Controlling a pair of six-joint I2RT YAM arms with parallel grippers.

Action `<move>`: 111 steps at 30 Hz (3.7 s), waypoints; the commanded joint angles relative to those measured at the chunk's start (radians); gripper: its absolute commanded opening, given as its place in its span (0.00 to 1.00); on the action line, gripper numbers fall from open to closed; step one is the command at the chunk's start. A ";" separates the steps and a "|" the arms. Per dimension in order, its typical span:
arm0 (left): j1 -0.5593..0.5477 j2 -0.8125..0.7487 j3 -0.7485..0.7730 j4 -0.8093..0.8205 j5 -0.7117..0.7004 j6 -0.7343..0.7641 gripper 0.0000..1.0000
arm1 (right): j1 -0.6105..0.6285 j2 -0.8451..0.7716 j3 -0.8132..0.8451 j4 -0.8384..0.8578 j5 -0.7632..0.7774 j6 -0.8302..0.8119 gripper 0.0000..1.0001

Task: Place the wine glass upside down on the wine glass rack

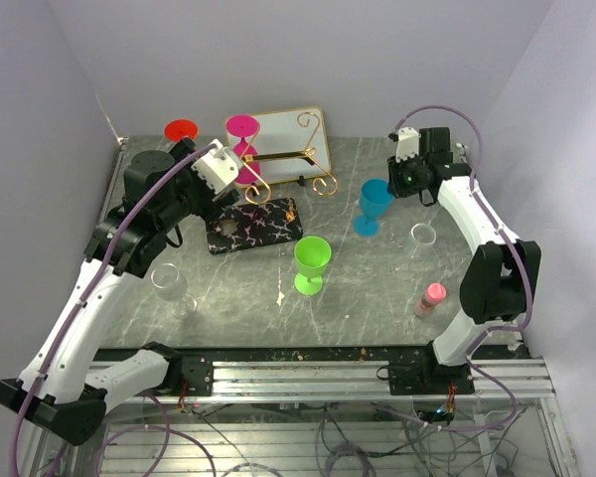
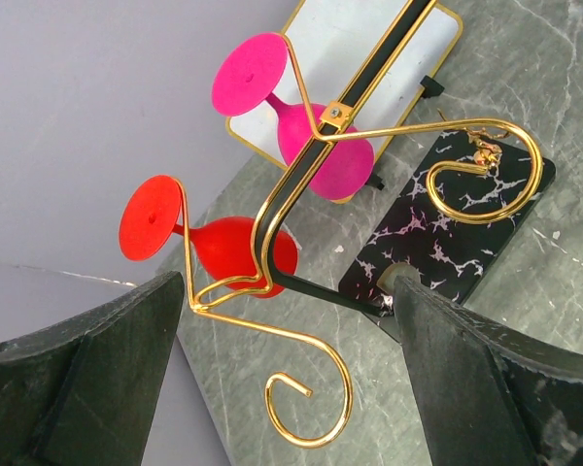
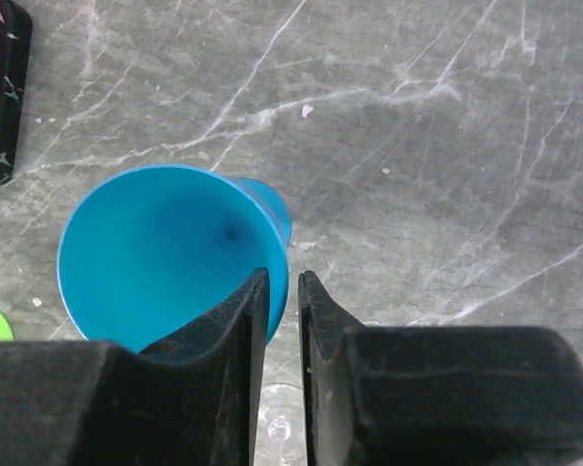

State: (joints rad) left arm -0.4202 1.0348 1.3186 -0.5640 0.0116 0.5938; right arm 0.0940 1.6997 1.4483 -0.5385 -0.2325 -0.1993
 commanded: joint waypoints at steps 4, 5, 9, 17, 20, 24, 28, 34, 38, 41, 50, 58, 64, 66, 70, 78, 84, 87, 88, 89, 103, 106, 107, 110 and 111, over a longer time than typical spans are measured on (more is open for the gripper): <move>0.008 0.011 0.013 0.054 0.013 -0.008 0.99 | 0.011 0.027 0.041 -0.030 -0.006 -0.009 0.13; 0.008 0.014 0.014 0.054 0.015 -0.009 0.99 | 0.012 0.027 0.042 -0.030 -0.001 -0.012 0.13; 0.006 0.021 0.023 0.053 0.020 -0.018 0.99 | 0.012 0.028 0.053 -0.034 0.010 -0.023 0.07; 0.006 0.056 0.048 0.078 0.001 -0.128 0.99 | -0.007 -0.006 0.145 -0.049 0.018 -0.048 0.00; 0.007 0.072 0.067 0.085 -0.007 -0.184 0.99 | -0.026 -0.020 0.197 -0.067 0.003 -0.055 0.00; 0.010 0.095 0.104 0.082 -0.003 -0.237 0.99 | -0.060 -0.050 0.274 -0.078 -0.016 -0.056 0.00; 0.012 0.133 0.171 0.069 0.023 -0.293 0.99 | -0.082 -0.082 0.349 -0.081 -0.038 -0.046 0.00; 0.012 0.192 0.253 0.077 0.118 -0.409 0.98 | -0.083 -0.145 0.442 -0.066 -0.110 0.001 0.00; 0.012 0.228 0.306 0.101 0.185 -0.506 0.95 | -0.082 -0.202 0.466 -0.015 -0.182 0.051 0.00; 0.012 0.268 0.363 0.113 0.227 -0.582 0.93 | -0.075 -0.224 0.495 0.023 -0.234 0.103 0.00; 0.008 0.375 0.445 0.225 0.358 -0.850 0.87 | -0.014 -0.239 0.553 0.120 -0.379 0.223 0.00; -0.007 0.450 0.441 0.354 0.444 -1.038 0.85 | 0.024 -0.234 0.560 0.168 -0.507 0.325 0.00; -0.038 0.505 0.460 0.398 0.473 -1.093 0.89 | 0.040 -0.227 0.554 0.188 -0.557 0.360 0.00; -0.047 0.515 0.459 0.405 0.463 -1.093 0.88 | 0.044 -0.223 0.557 0.182 -0.565 0.356 0.00; -0.055 0.540 0.459 0.423 0.474 -1.113 0.79 | 0.057 -0.209 0.571 0.161 -0.557 0.331 0.00; -0.060 0.570 0.473 0.412 0.487 -1.096 0.51 | 0.080 -0.180 0.590 0.125 -0.537 0.282 0.00; -0.060 0.585 0.472 0.413 0.498 -1.100 0.35 | 0.083 -0.172 0.589 0.115 -0.524 0.262 0.00; -0.060 0.584 0.471 0.412 0.496 -1.094 0.29 | 0.084 -0.173 0.592 0.111 -0.515 0.254 0.00; -0.060 0.581 0.468 0.416 0.495 -1.093 0.27 | 0.084 -0.173 0.591 0.111 -0.515 0.252 0.00; -0.060 0.580 0.466 0.419 0.497 -1.094 0.24 | 0.083 -0.173 0.588 0.111 -0.513 0.250 0.00; -0.015 0.523 0.401 0.499 0.552 -1.164 0.07 | 0.083 -0.232 0.521 0.088 -0.508 0.173 0.29; 0.000 0.514 0.398 0.503 0.556 -1.157 0.07 | 0.084 -0.238 0.522 0.071 -0.493 0.151 0.40; 0.004 0.510 0.398 0.499 0.555 -1.157 0.07 | 0.084 -0.238 0.524 0.063 -0.487 0.145 0.43; 0.026 0.499 0.397 0.492 0.552 -1.151 0.07 | 0.083 -0.244 0.548 0.027 -0.457 0.100 0.61; 0.037 0.493 0.394 0.490 0.550 -1.147 0.07 | 0.083 -0.247 0.557 0.013 -0.441 0.081 0.65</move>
State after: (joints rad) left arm -0.4160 1.5764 1.7191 -0.1207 0.5320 -0.5575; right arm 0.1738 1.4815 1.9759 -0.4728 -0.7258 -0.0460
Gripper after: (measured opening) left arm 0.091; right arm 0.578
